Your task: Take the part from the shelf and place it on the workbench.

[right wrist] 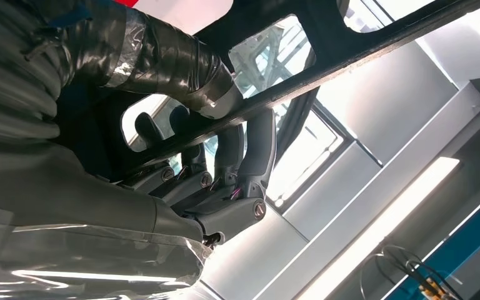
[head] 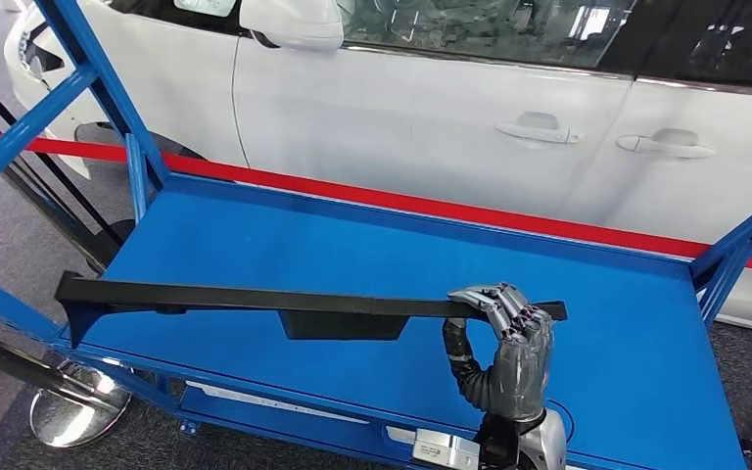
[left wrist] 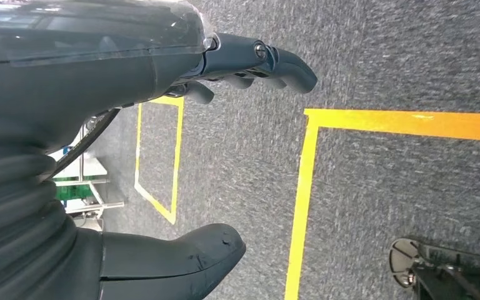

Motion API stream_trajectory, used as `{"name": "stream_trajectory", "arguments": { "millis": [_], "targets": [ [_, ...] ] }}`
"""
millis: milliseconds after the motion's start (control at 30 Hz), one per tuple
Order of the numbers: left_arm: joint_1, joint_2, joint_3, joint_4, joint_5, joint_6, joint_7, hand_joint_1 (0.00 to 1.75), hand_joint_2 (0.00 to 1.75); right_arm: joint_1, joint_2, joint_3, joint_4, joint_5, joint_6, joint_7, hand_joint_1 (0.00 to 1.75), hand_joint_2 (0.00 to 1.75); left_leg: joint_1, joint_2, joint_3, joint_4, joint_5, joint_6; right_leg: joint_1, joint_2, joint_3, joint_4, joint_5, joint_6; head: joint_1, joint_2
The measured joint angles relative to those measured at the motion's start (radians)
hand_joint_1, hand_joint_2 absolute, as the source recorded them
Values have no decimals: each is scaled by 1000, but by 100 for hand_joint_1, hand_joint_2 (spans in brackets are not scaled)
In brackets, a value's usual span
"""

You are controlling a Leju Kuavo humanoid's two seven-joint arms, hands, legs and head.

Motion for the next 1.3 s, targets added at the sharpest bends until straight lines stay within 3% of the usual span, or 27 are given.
{"name": "stream_trajectory", "arguments": {
  "millis": [67, 133, 233, 300, 400, 433, 467, 500, 567, 633, 767, 800, 867, 933, 967, 1000, 1033, 1067, 1133, 1200, 1300],
  "targets": [
    [0, -2, 0, 0, 0, 0, 0, 0, 175, -2, 0, 0, 0, 0, 0, 0, 175, 175, -5, -1, 1, 1, 0, -1, 8, 0, 75, -134, 59, -18, 0, 0],
    [-1, -4, 0, 0, 0, 0, 0, 0, 175, -5, 0, 0, 0, 0, 0, 0, 175, 175, -8, -2, -2, 4, 1, -9, 16, -1, 118, -222, 82, -30, 0, 0],
    [-2, -3, 0, 0, 0, 0, 0, 0, 175, -6, 0, 0, 0, 0, 0, 3, 175, 175, -5, 0, -6, 4, 2, -26, 17, 0, 121, -242, 86, -35, 0, 0],
    [-3, -2, 0, 0, 0, 0, 0, 0, 175, -7, 0, 2, 0, 0, 0, 5, 175, 175, -4, 0, -17, 33, -23, -36, 10, -3, 123, -252, 94, -43, 0, 0],
    [-2, -2, 0, 0, -1, 0, 0, 0, 175, -8, 0, 6, 0, 0, 0, 7, 175, 175, 3, -1, -89, 205, -120, -50, 7, -7, 119, -256, 100, -50, 0, 0],
    [0, -2, 0, 0, -1, 0, 1, 0, 175, -7, 0, 7, 0, 0, 0, 7, 175, 175, 6, -1, -112, 259, -140, -55, 7, -8, 117, -255, 100, -50, 0, 0],
    [1, -1, 0, 0, -1, 0, 1, 0, 175, -7, 0, 8, 0, 0, 0, 8, 175, 175, 8, 0, -120, 282, -141, -58, 7, -8, 115, -252, 100, -50, 0, 0],
    [2, -1, 0, 0, -1, 0, 1, 0, 175, -7, 0, 10, 0, 0, 0, 8, 175, 175, 10, 0, -108, 263, -122, -60, 7, -8, 113, -248, 100, -49, 0, 0],
    [2, 1, 0, 0, -1, 0, 2, 0, 175, -8, 0, 11, 0, 0, 0, 8, 175, 175, 13, 0, -41, 136, -61, -61, 5, -7, 109, -239, 98, -45, 0, 0],
    [0, 1, 0, 0, -1, 0, 1, 0, 175, -8, 0, 11, 0, 0, 0, 8, 175, 175, 11, -1, 8, 32, -28, -54, 8, -6, 105, -231, 96, -35, 0, 0],
    [-1, 1, 0, 0, -1, 0, 2, 0, 175, -8, 0, 12, 0, 1, 0, 8, 175, 175, 8, -2, 9, 8, -13, -28, 10, -4, 97, -228, 99, -12, 0, 0],
    [-1, 0, 0, 0, -1, 0, 2, 0, 175, -8, 0, 12, 0, 1, 0, 8, 175, 175, 10, -2, 7, 4, -7, -19, 9, -3, 88, -210, 84, -7, 0, 0],
    [-1, 0, 0, 0, -1, 0, 3, 0, 175, -8, 0, 12, 0, 0, 0, 8, 175, 175, 11, 0, 0, 0, 2, -6, 6, -1, 46, -116, 20, 0, 0, 0],
    [-1, 0, 0, 0, -1, 0, 3, 0, 175, -7, -1, 12, 0, 0, 0, 8, 175, 175, 10, 0, -9, 0, 7, -2, 6, 0, -9, 13, -41, 5, 0, 0],
    [-1, 0, 0, 0, -1, 0, 3, 0, 175, -6, -1, 12, 0, 0, 0, 8, 175, 175, 9, 0, -12, 1, 9, -2, 6, 0, -21, 46, -48, 6, 0, 0],
    [-1, 0, 0, 0, -1, 0, 3, 0, 175, -6, -1, 12, 0, 0, 0, 8, 175, 175, 8, 0, -14, 1, 10, -4, 6, 0, -14, 40, -36, 5, 0, 0],
    [0, 0, 0, 0, -1, 0, 3, 0, 175, -6, -1, 12, 0, 0, 0, 8, 175, 175, 8, 0, -15, 1, 12, -5, 6, 0, 14, -5, -7, 3, 0, 0],
    [0, 0, 0, 0, -2, 0, 3, 0, 175, -7, -2, 12, 0, 0, 0, 8, 175, 175, 7, -1, -15, 2, 13, -7, 6, 0, 54, -77, 27, -2, 0, 0],
    [-1, -1, 0, 0, -2, 0, 3, 0, 175, -8, -2, 12, 0, 1, 0, 8, 175, 175, 4, -2, -18, 4, 15, -14, 11, -1, 120, -202, 67, -13, 0, 0],
    [-1, -2, 0, 0, -2, 0, 3, 0, 175, -8, -2, 12, 0, 0, 0, 7, 175, 175, 1, -2, -22, 5, 19, -26, 16, 0, 133, -241, 73, -21, 0, 0],
    [-1, -2, 0, 0, -3, 1, 3, 0, 175, -8, -2, 12, 0, 0, 0, 6, 175, 175, 2, -2, -30, 20, 7, -43, 10, 0, 128, -249, 86, -37, 0, 0]
  ]
}}
